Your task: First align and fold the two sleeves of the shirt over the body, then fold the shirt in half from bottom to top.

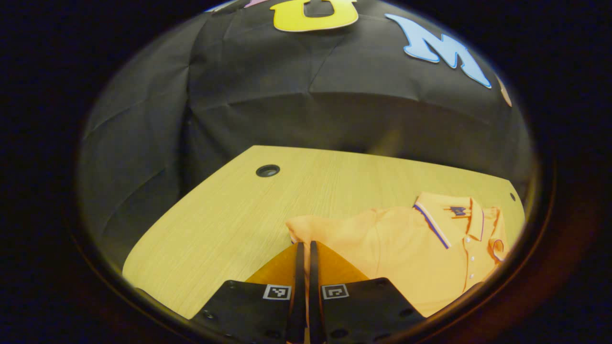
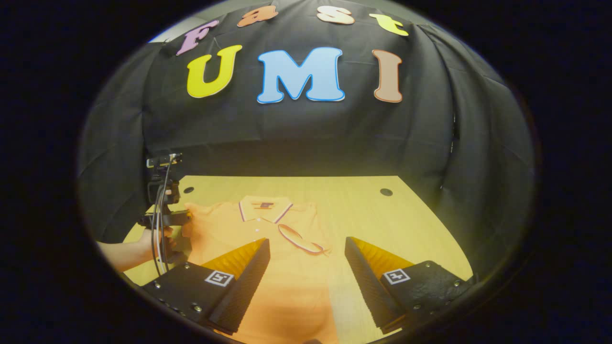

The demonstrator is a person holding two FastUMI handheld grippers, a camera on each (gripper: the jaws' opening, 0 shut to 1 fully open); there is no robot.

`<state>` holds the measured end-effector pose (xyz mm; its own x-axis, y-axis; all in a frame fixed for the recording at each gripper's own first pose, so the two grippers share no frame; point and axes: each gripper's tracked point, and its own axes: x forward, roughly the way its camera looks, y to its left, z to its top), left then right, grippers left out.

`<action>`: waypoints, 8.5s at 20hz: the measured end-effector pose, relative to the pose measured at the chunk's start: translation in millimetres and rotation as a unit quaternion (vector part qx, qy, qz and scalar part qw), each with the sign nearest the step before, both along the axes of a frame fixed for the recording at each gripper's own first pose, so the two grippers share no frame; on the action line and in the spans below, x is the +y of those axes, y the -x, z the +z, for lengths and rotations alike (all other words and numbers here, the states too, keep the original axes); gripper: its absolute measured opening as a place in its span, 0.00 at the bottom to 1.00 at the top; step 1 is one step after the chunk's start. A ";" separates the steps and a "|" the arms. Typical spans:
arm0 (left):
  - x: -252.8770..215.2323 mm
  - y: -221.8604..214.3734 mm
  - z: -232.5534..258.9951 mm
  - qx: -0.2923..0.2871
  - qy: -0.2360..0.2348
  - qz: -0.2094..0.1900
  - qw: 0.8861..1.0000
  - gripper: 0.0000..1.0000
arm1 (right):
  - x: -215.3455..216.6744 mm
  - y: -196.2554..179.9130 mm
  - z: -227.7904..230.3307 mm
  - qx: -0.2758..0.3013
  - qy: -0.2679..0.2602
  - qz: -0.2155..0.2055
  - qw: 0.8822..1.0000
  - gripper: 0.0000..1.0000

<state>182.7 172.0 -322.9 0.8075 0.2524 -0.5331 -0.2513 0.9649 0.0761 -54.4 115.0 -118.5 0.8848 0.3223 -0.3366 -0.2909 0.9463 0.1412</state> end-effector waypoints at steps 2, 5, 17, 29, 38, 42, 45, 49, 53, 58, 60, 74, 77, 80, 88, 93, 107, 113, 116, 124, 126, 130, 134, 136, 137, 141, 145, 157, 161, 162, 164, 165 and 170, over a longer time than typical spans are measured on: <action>-19.5 -6.4 19.6 -0.015 -0.018 -0.027 0.999 0.09 | -3.6 0.6 -5.6 0.008 -0.011 -0.004 1.000 0.98; -49.0 -11.7 33.0 -0.023 -0.032 -0.062 0.997 0.09 | -9.9 1.5 -11.2 0.017 -0.020 -0.012 1.000 0.98; -121.8 -4.2 -1.9 0.037 -0.053 -0.160 0.985 0.12 | -19.0 5.9 -34.9 0.035 -0.012 -0.045 0.998 0.98; -148.6 45.8 14.7 0.043 -0.038 -0.183 0.981 0.84 | -46.6 21.8 -52.7 0.035 0.010 -0.020 0.999 0.98; -144.1 150.0 25.0 0.053 0.007 -0.168 0.984 0.98 | -44.9 57.2 -97.4 0.063 0.022 0.021 0.998 0.98; -140.5 211.1 20.3 0.065 0.003 -0.183 0.981 0.96 | -44.6 79.7 -117.0 0.076 0.021 0.035 0.996 0.98; -134.6 254.3 18.3 0.073 0.015 -0.177 0.981 0.96 | -49.7 96.2 -133.0 0.086 0.030 0.035 0.995 0.98; -123.8 296.7 14.5 0.080 0.027 -0.166 0.982 1.00 | -51.3 116.4 -151.4 0.107 0.028 0.036 0.993 0.98; -119.0 326.2 11.6 0.085 0.026 -0.166 0.982 1.00 | -53.1 130.8 -167.8 0.127 0.029 0.038 0.991 0.98; -111.9 362.6 6.6 0.096 0.021 -0.175 0.980 1.00 | -52.1 144.9 -185.8 0.150 0.030 0.045 0.987 0.98; -108.7 379.3 2.6 0.105 0.020 -0.178 0.978 1.00 | -51.1 153.2 -193.3 0.164 0.029 0.048 0.985 0.98; -92.5 453.8 -7.9 0.117 0.043 -0.180 0.976 1.00 | -56.0 189.8 -221.4 0.197 0.043 0.048 0.978 0.98; -90.3 458.7 -6.8 0.112 0.035 -0.177 0.977 1.00 | -54.6 192.3 -222.8 0.190 0.058 0.050 0.979 0.98; -94.4 458.3 -10.9 0.115 0.025 -0.181 0.976 0.92 | -52.2 193.3 -221.9 0.185 0.061 0.051 0.980 0.89; -112.4 461.3 -12.0 0.108 0.014 -0.196 0.975 0.41 | -46.3 197.8 -220.8 0.191 0.040 0.054 0.979 0.30; -112.6 456.1 -11.8 0.113 0.008 -0.173 0.978 0.07 | -50.6 199.5 -221.4 0.198 0.016 0.044 0.979 0.01; -128.9 406.9 42.2 0.060 0.043 -0.146 0.987 0.07 | -58.0 152.6 -151.7 0.120 0.033 0.070 0.990 0.01; -129.8 361.1 55.2 0.043 0.045 -0.150 0.987 0.07 | -48.5 116.5 -130.7 0.097 0.042 0.072 0.992 0.01; -130.3 338.3 58.7 0.038 0.045 -0.153 0.986 0.07 | -43.6 96.9 -122.3 0.092 0.043 0.070 0.992 0.01; -129.8 273.8 61.4 0.034 0.043 -0.163 0.985 0.07 | -26.0 42.4 -111.2 0.087 0.047 0.063 0.993 0.00; -129.0 259.0 59.5 0.034 0.037 -0.170 0.984 0.07 | -21.7 29.0 -108.9 0.088 0.046 0.060 0.993 0.00; -132.9 227.9 55.2 0.036 0.034 -0.178 0.983 0.07 | -13.5 4.2 -106.6 0.093 0.043 0.053 0.993 0.01; -134.7 194.5 61.8 0.029 0.043 -0.187 0.981 0.07 | -7.7 -20.3 -103.5 0.096 0.047 0.043 0.993 0.01; -139.0 177.6 62.5 0.025 0.042 -0.199 0.979 0.07 | -5.0 -31.8 -100.0 0.096 0.048 0.036 0.994 0.01; -140.9 168.5 63.4 0.023 0.039 -0.206 0.978 0.08 | -3.5 -37.7 -98.7 0.096 0.049 0.033 0.994 0.01; -145.5 141.6 66.4 0.014 0.032 -0.223 0.974 0.07 | 2.0 -60.0 -89.2 0.091 0.050 0.026 0.994 0.01; -145.8 117.7 72.5 -0.002 0.037 -0.223 0.974 0.07 | 7.2 -81.8 -78.8 0.080 0.056 0.022 0.995 0.01; -133.1 36.3 90.5 -0.057 0.073 -0.190 0.977 0.07 | 37.2 -154.9 -49.4 0.053 0.057 0.023 0.997 0.00; -126.6 8.2 88.0 -0.066 0.068 -0.187 0.978 0.07 | 49.8 -184.4 -42.3 0.046 0.050 0.020 0.997 0.01; -125.8 1.9 87.4 -0.068 0.068 -0.187 0.978 0.07 | 53.3 -192.1 -40.6 0.044 0.049 0.019 0.998 0.01; -123.0 -10.2 84.6 -0.075 0.061 -0.187 0.978 0.06 | 60.0 -207.5 -37.3 0.037 0.047 0.017 0.998 0.00; -121.5 -16.4 84.1 -0.080 0.058 -0.188 0.977 0.07 | 62.9 -214.6 -36.3 0.034 0.045 0.015 0.998 0.00; -117.2 -49.4 76.6 -0.097 0.033 -0.195 0.975 0.07 | 80.3 -251.8 -39.2 0.038 0.028 0.003 0.999 0.00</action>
<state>232.0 54.8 -246.3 0.9227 -0.1243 -0.3650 0.1327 0.9912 -0.0021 197.4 195.3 -157.6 0.8535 0.3066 -0.4213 -0.2874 0.9514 0.1102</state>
